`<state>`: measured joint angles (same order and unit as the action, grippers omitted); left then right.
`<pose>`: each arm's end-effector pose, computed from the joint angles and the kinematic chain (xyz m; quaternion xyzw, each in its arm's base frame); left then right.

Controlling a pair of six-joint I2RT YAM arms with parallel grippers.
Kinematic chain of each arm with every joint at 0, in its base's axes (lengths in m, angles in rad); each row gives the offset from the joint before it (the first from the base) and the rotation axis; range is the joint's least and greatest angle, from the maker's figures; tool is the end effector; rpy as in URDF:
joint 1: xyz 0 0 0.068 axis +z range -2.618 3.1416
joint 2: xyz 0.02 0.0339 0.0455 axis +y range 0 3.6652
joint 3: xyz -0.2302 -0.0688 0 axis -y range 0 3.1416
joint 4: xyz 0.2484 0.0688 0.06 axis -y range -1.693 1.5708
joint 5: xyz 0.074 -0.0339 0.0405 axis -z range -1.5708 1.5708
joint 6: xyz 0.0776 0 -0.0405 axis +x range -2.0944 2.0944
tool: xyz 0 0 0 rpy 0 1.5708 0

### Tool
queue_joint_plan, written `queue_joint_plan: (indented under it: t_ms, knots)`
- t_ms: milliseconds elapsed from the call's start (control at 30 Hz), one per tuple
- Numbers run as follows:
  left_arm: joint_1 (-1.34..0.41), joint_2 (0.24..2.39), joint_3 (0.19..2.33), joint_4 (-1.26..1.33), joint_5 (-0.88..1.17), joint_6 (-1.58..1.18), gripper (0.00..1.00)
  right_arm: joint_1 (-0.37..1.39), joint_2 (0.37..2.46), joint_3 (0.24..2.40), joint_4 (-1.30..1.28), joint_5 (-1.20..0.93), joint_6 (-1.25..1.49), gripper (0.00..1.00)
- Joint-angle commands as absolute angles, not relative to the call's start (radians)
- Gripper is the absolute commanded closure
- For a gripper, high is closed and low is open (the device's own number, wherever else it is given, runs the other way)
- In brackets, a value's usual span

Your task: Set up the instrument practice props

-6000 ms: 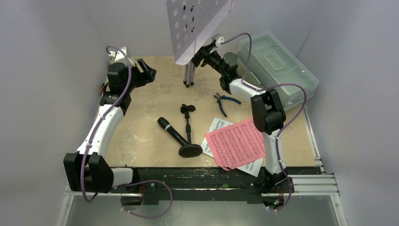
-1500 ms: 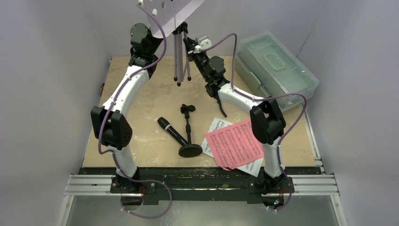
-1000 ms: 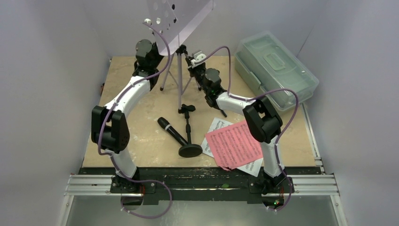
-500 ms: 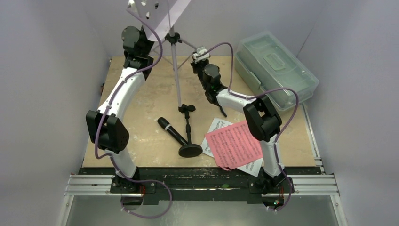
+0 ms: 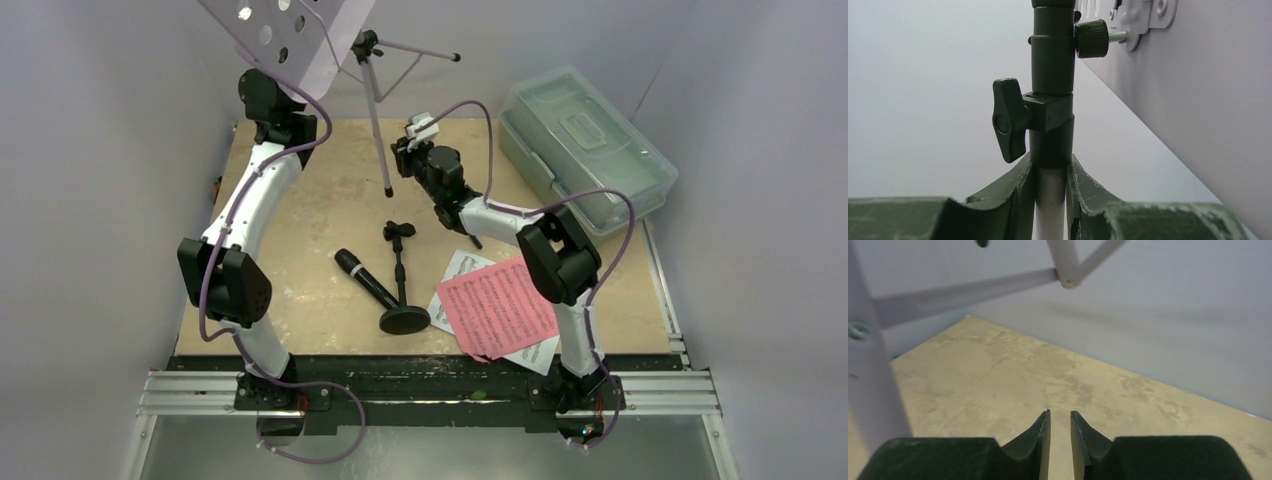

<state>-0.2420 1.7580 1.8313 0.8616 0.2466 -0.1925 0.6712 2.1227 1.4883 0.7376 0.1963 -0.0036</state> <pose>0.3788 -0.1130 0.5378 0.1245 0.3073 -0.2407 0.9122 0.4210 0.3151 0.2261 -0.1520 0.6530 0.1801 0.7198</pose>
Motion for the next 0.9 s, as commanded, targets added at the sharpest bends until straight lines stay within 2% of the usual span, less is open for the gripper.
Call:
queue_joint_plan:
  t_ms: [0, 67, 167, 233, 367, 433, 467, 600, 867]
  knots:
    - [-0.228, 1.665, 1.812, 1.073, 0.242, -0.22, 1.0, 0.601, 1.952, 1.431, 0.66, -0.141, 0.219, 0.57]
    - [-0.219, 1.67, 1.806, 1.072, 0.25, -0.223, 1.0, 0.556, 1.921, 1.405, 0.634, -0.259, 0.31, 0.43]
    - [-0.21, 1.674, 1.805, 1.061, 0.261, -0.225, 1.0, 0.496, 1.902, 1.388, 0.661, -0.499, 0.403, 0.3]
    - [-0.209, 1.669, 1.792, 1.06, 0.272, -0.231, 1.0, 0.475, 1.904, 1.405, 0.668, -0.629, 0.447, 0.26]
    - [-0.207, 1.649, 1.716, 1.107, 0.294, -0.271, 1.0, 0.491, 1.895, 1.411, 0.753, -0.669, 0.561, 0.19]
    - [-0.207, 1.642, 1.676, 1.135, 0.289, -0.295, 1.0, 0.514, 1.904, 1.4, 0.869, -0.66, 0.685, 0.06]
    - [-0.207, 1.643, 1.662, 1.151, 0.286, -0.307, 1.0, 0.527, 1.914, 1.396, 0.936, -0.654, 0.757, 0.03]
    - [-0.207, 1.643, 1.64, 1.172, 0.282, -0.329, 1.0, 0.574, 1.956, 1.418, 1.065, -0.629, 0.947, 0.03]
    - [-0.207, 1.626, 1.59, 1.206, 0.27, -0.364, 1.0, 0.62, 1.999, 1.458, 0.85, -0.402, 1.029, 0.06]
